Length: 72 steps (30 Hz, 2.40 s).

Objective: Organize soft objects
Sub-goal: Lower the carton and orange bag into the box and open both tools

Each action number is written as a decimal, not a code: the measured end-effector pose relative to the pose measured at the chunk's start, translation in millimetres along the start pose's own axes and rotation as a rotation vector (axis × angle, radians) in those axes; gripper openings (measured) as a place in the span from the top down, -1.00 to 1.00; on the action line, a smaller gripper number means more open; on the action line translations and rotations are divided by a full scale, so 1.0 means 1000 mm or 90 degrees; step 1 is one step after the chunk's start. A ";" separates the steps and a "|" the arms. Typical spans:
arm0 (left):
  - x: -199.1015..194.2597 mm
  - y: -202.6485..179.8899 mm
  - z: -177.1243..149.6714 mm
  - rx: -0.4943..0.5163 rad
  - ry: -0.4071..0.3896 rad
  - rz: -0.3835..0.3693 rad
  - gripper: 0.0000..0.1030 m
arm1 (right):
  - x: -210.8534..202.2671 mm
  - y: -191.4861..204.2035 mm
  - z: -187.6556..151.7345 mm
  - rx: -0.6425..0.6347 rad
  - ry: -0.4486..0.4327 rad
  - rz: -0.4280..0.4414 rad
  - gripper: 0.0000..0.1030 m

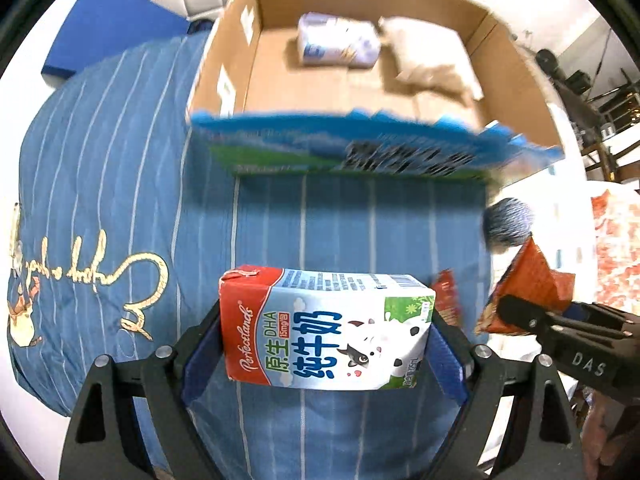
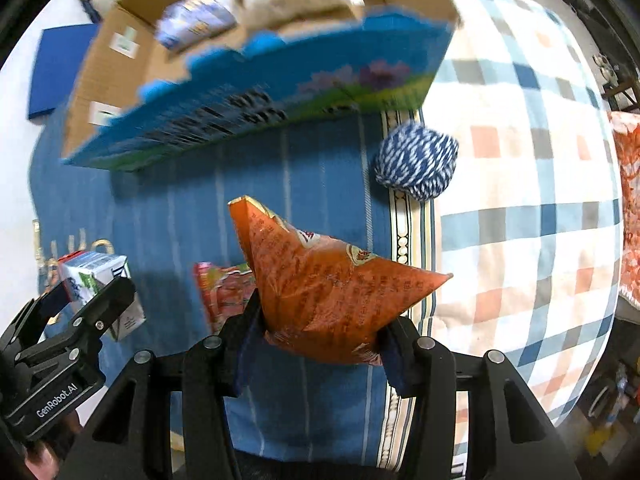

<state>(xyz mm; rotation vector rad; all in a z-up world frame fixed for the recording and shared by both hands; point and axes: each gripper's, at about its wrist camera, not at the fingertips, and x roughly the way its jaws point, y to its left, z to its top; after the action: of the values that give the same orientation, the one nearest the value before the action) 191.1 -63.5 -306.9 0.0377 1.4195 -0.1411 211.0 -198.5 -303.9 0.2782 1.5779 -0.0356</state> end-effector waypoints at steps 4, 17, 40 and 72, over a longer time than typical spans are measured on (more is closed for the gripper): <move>-0.038 0.002 0.006 0.005 -0.036 -0.022 -0.73 | -0.038 -0.005 -0.005 -0.012 -0.030 0.022 -0.03; -0.097 -0.005 0.075 0.008 -0.149 -0.068 -0.73 | -0.111 -0.008 0.042 -0.043 -0.127 0.078 -0.03; 0.097 0.009 0.210 -0.018 0.140 -0.051 -0.73 | 0.056 -0.001 0.213 -0.046 0.045 -0.046 -0.03; 0.167 0.009 0.209 -0.018 0.268 -0.023 -0.78 | 0.103 -0.007 0.238 -0.112 0.166 -0.085 -0.78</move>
<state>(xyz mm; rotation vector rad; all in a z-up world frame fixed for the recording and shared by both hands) 421.9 -90.5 -440.6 0.0188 1.8423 -0.1485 442.3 -236.3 -414.1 0.0405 1.8437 0.0374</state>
